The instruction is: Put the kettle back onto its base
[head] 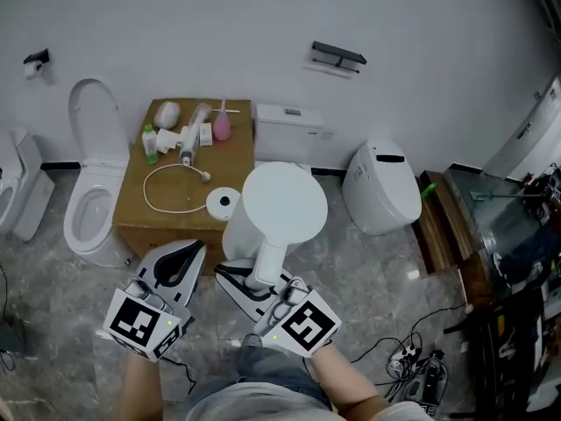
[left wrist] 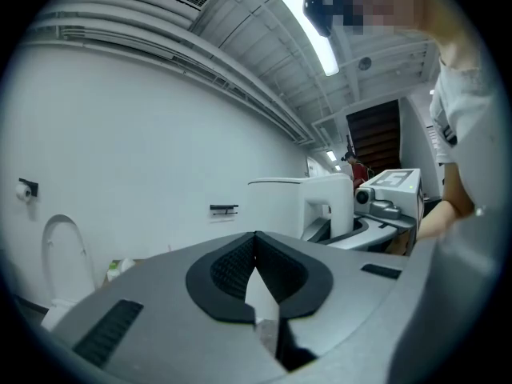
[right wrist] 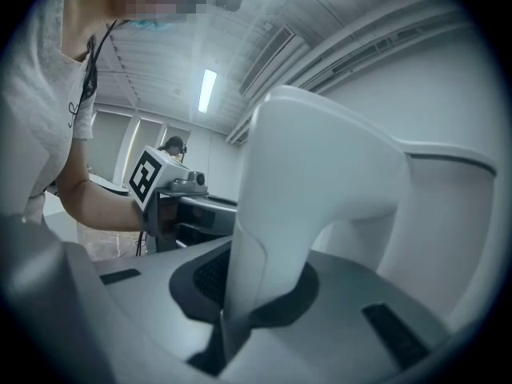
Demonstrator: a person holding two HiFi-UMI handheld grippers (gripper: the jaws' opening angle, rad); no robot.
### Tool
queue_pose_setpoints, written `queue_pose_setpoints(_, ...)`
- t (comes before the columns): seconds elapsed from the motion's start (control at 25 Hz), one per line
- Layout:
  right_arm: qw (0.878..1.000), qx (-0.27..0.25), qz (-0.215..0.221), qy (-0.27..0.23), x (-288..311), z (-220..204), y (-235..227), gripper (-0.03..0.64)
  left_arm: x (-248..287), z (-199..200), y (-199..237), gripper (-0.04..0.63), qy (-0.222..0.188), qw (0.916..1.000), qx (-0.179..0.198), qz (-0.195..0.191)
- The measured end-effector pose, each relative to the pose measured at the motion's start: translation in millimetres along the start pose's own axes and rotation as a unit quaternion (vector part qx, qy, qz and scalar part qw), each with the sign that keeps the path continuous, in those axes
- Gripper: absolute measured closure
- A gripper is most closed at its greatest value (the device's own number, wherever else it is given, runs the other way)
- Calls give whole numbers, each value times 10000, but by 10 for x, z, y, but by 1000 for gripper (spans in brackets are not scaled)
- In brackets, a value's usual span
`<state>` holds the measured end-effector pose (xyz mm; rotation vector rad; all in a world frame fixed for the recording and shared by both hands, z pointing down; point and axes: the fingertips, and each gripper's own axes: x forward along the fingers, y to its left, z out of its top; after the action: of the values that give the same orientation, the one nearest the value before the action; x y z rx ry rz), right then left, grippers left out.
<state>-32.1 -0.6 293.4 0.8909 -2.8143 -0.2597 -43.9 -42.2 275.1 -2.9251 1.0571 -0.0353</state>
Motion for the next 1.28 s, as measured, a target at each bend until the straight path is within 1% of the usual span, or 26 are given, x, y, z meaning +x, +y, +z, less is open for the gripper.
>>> queue_pose_setpoints(0.12,9998,-64,183,-41,25,-109,-251,598,279,-8,98,592,-18,9999,8,149)
queue_pose_setpoints(0.32,9994,-26,347,-16,109,-306,-606,598,601,-17,223,593,12,9992,188,345)
queue_pose_setpoints(0.4,9994,2,350,13,194,-407,-722,598,700,-67,291,592,69,9993,182,321)
queue_pose_setpoints(0.6,9991,171,360,165,484,-713,-967,598,926,-221,557,594,81,9997,-1,244)
queue_pose_setpoints(0.88,9985,420,183,300,1061,-1138,-1295,598,1169,-479,1144,593,117,9998,-55,134)
queue_pose_setpoints(1.12,9982,470,54,367,1532,-1632,-1505,598,1369,-806,1618,593,199,9998,30,54)
queue_pose_setpoints(1.28,9984,397,32,413,1757,-1981,-1564,598,1490,-1052,1782,593,195,9997,148,-2)
